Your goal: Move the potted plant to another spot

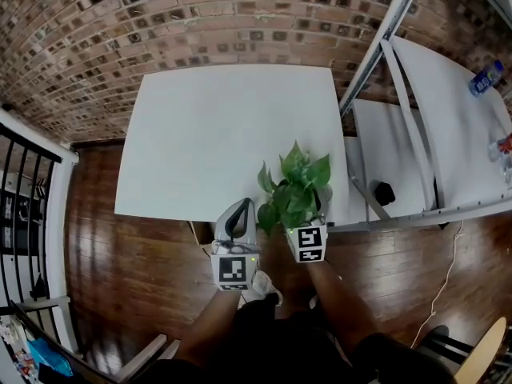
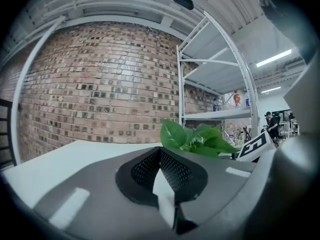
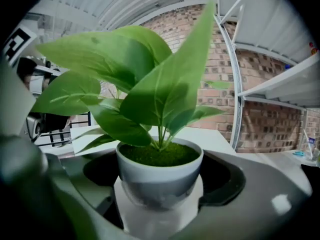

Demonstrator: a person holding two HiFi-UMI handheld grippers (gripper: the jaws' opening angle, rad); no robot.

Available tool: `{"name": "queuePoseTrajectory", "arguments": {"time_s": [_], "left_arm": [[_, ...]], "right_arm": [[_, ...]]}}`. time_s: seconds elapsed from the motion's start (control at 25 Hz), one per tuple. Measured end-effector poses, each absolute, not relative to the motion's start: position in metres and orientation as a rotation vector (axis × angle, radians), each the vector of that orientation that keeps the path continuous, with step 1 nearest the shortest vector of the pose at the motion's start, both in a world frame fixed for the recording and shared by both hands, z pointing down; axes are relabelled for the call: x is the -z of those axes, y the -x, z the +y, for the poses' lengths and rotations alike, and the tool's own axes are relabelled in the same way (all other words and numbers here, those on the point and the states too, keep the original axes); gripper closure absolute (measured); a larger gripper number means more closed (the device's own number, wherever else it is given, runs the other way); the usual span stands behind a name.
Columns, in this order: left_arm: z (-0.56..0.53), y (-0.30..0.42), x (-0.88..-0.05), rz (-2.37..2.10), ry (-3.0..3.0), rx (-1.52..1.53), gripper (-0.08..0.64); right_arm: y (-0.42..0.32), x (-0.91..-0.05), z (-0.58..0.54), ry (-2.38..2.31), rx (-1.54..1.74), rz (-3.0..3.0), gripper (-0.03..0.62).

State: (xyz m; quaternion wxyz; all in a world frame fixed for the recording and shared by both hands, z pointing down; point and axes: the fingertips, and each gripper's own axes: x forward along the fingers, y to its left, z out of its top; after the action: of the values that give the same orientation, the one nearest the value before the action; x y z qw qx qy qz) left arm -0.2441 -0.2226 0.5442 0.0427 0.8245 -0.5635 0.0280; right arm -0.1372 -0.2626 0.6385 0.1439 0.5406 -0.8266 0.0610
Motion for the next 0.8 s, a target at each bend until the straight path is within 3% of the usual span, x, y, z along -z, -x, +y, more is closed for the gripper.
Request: {"name": "queuePoseTrajectory", "arguments": {"time_s": [0.44,0.64,0.8], "left_arm": [[-0.219,0.264,-0.558,-1.772,-2.472,-0.169,0.546],[-0.212,0.264,-0.551,-1.781,-2.475,-0.162,0.546],[-0.201,0.265,-0.544,-1.787,-2.459,-0.162,0.546]], "right_arm": [[0.127,-0.655,-0.275,-1.566,-0.196,-2.335,0.111],[0.128,-0.657,-0.261,-1.542,-0.251,-2.342,0.052],[0.122,-0.65,-0.233,-1.53,-0.268,-2.315,0.052]]}}
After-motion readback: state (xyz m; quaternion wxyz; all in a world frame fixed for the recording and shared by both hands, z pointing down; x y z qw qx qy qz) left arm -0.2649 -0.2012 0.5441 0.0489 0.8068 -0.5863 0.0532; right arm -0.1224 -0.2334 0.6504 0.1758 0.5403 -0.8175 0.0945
